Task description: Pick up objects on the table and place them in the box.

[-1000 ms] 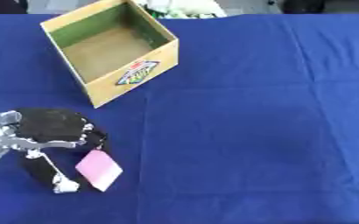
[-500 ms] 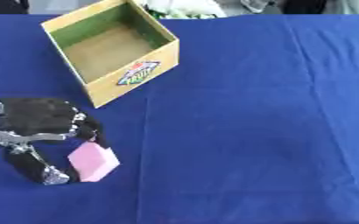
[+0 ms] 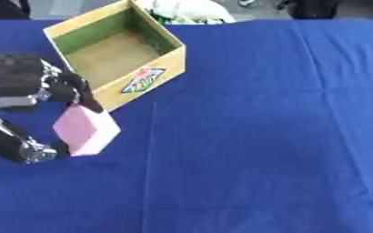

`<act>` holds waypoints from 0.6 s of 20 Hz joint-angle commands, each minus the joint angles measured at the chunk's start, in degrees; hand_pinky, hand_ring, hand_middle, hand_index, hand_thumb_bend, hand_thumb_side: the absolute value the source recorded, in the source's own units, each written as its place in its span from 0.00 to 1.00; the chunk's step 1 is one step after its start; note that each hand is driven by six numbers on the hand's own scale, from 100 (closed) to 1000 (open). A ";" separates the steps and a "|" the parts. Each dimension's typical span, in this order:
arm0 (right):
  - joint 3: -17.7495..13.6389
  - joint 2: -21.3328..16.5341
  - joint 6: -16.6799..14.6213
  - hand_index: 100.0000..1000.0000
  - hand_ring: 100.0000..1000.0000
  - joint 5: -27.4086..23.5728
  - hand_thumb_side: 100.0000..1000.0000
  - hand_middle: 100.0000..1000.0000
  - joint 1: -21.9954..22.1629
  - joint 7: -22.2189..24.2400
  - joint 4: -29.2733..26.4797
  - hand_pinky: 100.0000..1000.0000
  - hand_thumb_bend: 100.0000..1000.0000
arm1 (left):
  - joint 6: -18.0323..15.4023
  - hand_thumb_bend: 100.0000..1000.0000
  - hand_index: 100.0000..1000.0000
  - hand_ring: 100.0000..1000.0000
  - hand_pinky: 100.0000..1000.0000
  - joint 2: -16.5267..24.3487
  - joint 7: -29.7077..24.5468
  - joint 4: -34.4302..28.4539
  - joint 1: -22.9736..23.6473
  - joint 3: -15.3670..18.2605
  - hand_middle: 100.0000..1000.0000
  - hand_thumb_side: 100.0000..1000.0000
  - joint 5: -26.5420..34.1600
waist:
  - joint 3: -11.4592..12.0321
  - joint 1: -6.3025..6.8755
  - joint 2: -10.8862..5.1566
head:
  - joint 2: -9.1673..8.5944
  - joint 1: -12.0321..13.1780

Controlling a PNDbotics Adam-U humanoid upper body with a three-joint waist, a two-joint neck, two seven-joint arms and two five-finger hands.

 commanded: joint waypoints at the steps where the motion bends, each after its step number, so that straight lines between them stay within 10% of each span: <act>1: -0.36 -1.81 -0.08 0.73 0.69 -0.04 1.00 0.55 -0.75 -0.02 -0.51 0.43 0.00 | 1.10 0.00 0.65 0.49 0.45 1.44 1.78 3.28 -4.66 3.01 0.56 0.16 1.91 | -0.34 -0.01 -0.50 | -1.20 0.08; 12: -0.40 -1.81 -0.69 0.74 0.69 -0.60 1.00 0.55 -1.77 0.17 0.13 0.43 0.00 | -2.52 0.00 0.65 0.49 0.43 -5.77 4.89 30.25 -18.98 7.04 0.55 0.17 -0.01 | -2.24 -0.21 2.25 | -3.71 2.33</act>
